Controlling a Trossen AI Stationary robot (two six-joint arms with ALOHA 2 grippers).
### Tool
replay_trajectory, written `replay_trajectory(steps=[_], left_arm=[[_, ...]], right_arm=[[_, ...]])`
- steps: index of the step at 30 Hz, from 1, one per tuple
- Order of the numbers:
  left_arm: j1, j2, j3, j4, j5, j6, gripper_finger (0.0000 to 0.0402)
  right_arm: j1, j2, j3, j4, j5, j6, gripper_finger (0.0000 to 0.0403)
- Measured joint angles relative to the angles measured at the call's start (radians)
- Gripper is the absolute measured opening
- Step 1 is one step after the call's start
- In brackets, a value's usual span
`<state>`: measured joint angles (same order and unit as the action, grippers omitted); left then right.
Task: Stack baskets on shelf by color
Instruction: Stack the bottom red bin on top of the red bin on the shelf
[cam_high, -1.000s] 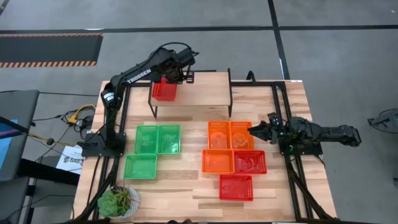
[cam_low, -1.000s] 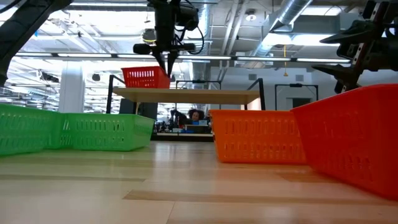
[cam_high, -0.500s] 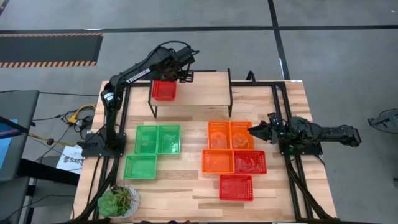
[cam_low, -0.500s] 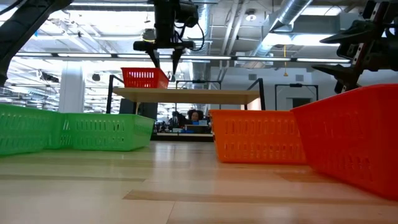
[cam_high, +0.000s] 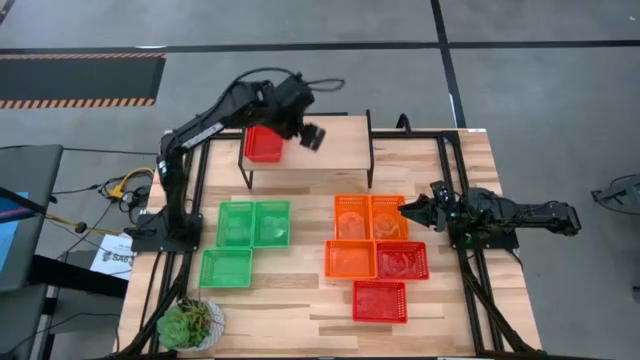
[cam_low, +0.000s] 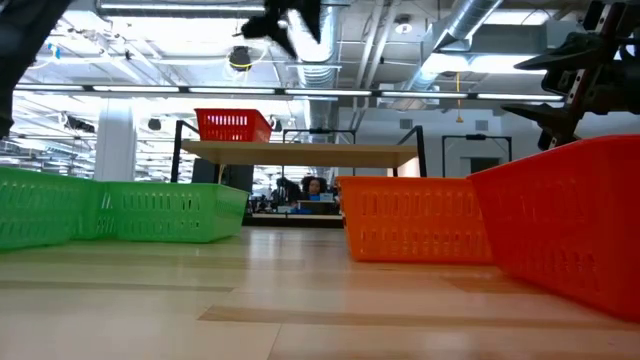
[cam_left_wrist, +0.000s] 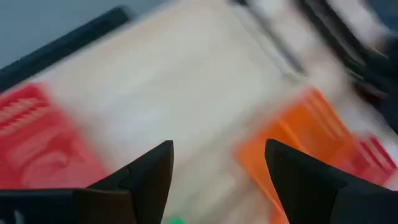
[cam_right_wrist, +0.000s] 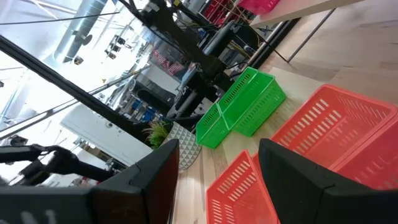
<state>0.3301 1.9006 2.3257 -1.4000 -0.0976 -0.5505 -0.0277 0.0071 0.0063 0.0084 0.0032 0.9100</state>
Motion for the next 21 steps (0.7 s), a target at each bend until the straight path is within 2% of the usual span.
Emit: replay_trajectory(steps=[5, 10, 14, 21], left_arm=[[-0.172, -0.005, -0.002, 0.028, -0.026, 0.068, 0.0241], [-0.302, 0.018, -0.021, 0.128, -0.049, 0.111, 0.0241], [-0.346, 0.014, -0.093, 0.285, -0.07, 0.12, 0.0241], [-0.349, 0.017, -0.239, 0.379, -0.04, 0.126, 0.0241]], right_arm=[[0.0, 0.0, 0.0, 0.0, 0.0, 0.0, 0.0244], [0.0, 0.0, 0.0, 0.0, -0.001, 0.0, 0.0244], [0.0, 0.0, 0.0, 0.0, -0.001, 0.0, 0.0244], [0.0, 0.0, 0.0, 0.0, -0.001, 0.0, 0.0244]])
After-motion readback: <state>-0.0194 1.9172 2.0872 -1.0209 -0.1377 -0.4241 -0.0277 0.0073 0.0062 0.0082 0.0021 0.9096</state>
